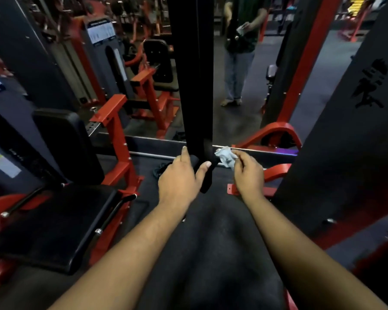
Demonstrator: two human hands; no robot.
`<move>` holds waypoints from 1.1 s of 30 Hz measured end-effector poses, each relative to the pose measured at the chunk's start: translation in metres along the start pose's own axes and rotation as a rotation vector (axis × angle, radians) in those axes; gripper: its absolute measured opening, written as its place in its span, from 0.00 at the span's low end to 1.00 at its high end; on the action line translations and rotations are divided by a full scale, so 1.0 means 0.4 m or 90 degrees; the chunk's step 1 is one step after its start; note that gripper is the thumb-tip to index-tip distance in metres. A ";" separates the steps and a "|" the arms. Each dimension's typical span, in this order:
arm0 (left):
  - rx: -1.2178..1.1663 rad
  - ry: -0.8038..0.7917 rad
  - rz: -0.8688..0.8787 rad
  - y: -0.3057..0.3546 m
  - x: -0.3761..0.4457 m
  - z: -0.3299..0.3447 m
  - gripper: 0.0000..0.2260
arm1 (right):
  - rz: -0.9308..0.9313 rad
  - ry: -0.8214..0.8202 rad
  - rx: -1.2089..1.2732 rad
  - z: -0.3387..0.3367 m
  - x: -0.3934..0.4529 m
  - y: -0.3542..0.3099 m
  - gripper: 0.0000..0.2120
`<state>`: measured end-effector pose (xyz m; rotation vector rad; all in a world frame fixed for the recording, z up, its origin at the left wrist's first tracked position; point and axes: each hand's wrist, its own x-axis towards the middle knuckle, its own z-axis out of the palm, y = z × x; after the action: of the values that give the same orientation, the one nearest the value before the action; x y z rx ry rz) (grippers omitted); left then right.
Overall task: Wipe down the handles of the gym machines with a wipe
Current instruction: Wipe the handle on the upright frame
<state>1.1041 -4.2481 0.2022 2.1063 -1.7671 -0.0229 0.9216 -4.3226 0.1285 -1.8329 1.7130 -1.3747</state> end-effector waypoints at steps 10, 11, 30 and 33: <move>0.051 0.048 -0.116 0.031 0.016 0.007 0.31 | -0.193 -0.265 -0.155 0.111 0.147 0.069 0.19; 0.053 0.059 -0.130 0.037 0.014 0.010 0.30 | -0.189 -0.297 -0.134 0.125 0.122 0.079 0.22; 0.060 0.180 -0.175 0.047 0.014 0.034 0.28 | -0.193 -0.346 0.120 0.141 0.096 0.094 0.20; 0.072 0.187 -0.165 0.040 0.012 0.029 0.28 | -0.134 -0.339 0.259 0.112 0.025 0.073 0.17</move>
<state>1.0870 -4.2580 0.1975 2.2707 -1.3483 0.3063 0.9366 -4.3565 0.0886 -1.9379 0.9264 -1.0660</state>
